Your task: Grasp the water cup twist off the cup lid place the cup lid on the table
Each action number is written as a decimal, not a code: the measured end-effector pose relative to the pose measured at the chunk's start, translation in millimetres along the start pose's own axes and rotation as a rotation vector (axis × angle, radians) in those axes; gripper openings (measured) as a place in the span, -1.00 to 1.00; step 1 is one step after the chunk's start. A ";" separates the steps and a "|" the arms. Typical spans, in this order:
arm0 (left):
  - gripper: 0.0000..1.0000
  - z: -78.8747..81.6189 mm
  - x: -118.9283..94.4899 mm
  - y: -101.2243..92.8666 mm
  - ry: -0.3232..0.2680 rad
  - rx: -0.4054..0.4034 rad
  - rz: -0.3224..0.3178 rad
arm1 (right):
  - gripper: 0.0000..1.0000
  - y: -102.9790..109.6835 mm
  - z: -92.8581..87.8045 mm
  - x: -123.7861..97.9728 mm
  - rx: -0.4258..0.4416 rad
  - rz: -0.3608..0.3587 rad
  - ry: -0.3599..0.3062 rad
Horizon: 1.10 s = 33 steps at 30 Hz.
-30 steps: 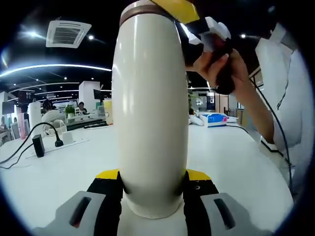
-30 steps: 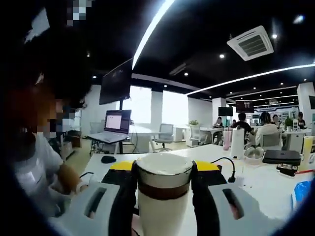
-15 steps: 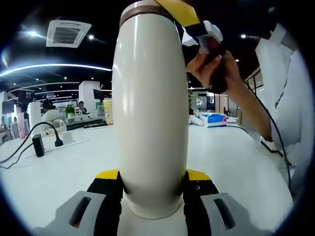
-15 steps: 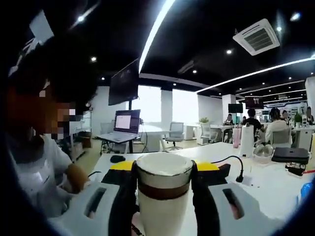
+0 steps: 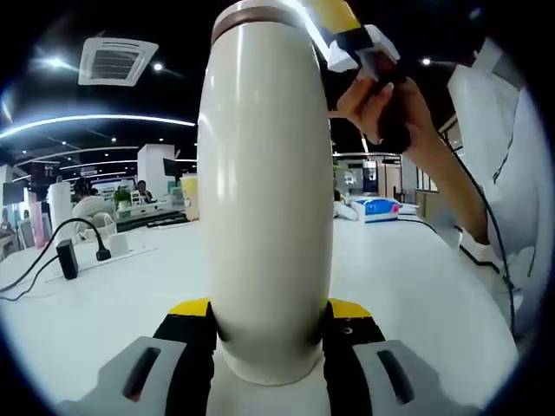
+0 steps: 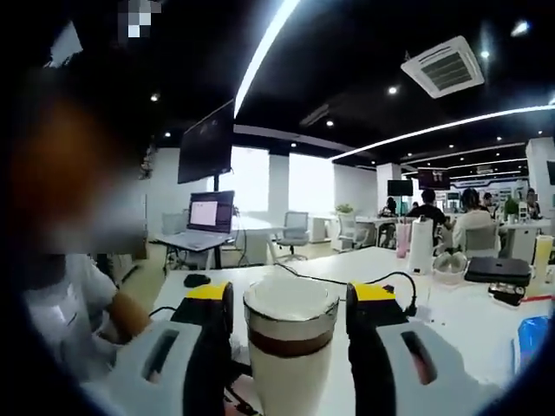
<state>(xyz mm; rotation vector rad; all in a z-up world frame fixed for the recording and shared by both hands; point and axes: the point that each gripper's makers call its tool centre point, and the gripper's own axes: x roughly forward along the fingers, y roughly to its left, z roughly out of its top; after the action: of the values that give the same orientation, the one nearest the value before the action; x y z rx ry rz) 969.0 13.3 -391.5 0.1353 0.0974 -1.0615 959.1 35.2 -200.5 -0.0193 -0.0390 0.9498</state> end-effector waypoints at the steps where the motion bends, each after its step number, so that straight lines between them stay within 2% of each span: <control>1: -0.01 0.0 0.0 0.1 0.000 0.000 0.000 | 0.18 0.5 1.1 -1.2 -0.007 -0.019 0.000; 2: -0.01 0.0 0.0 0.1 0.000 0.000 0.000 | 0.22 0.6 1.5 -1.9 -0.009 -0.030 0.000; 5: -0.01 -0.1 0.0 0.1 0.000 0.002 0.002 | 0.36 -3.8 0.3 -9.4 -0.040 -0.237 0.013; 12: -0.01 -0.2 0.2 -0.5 0.000 0.005 0.002 | 0.48 -5.4 -0.2 -12.8 -0.162 -0.589 -0.022; 17: -0.01 -0.3 0.4 -1.6 0.000 0.004 0.001 | 0.53 -7.3 -9.3 -18.4 -0.156 -0.810 -0.057; 19: -0.01 -0.4 0.3 -2.0 0.001 0.004 0.001 | 0.53 -6.6 -10.2 -17.5 -0.186 -0.866 -0.064; 23: -0.01 -0.7 0.3 -2.1 0.001 0.004 0.000 | 0.49 -3.6 -8.7 -12.1 -0.226 -0.915 -0.065; 28: -0.01 -1.0 0.2 -2.4 0.001 0.004 -0.001 | 0.44 -2.7 -6.8 -10.2 -0.214 -0.932 -0.093; 33: -0.01 -1.4 -0.1 -2.9 0.001 0.003 -0.001 | 0.37 -10.0 -10.4 -11.5 -0.201 -0.945 -0.088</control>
<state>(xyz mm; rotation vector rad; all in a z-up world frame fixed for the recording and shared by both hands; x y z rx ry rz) 966.4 12.2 -393.1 0.1390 0.0969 -1.0622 961.0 20.1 -210.8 -0.1330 -0.2059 -0.0017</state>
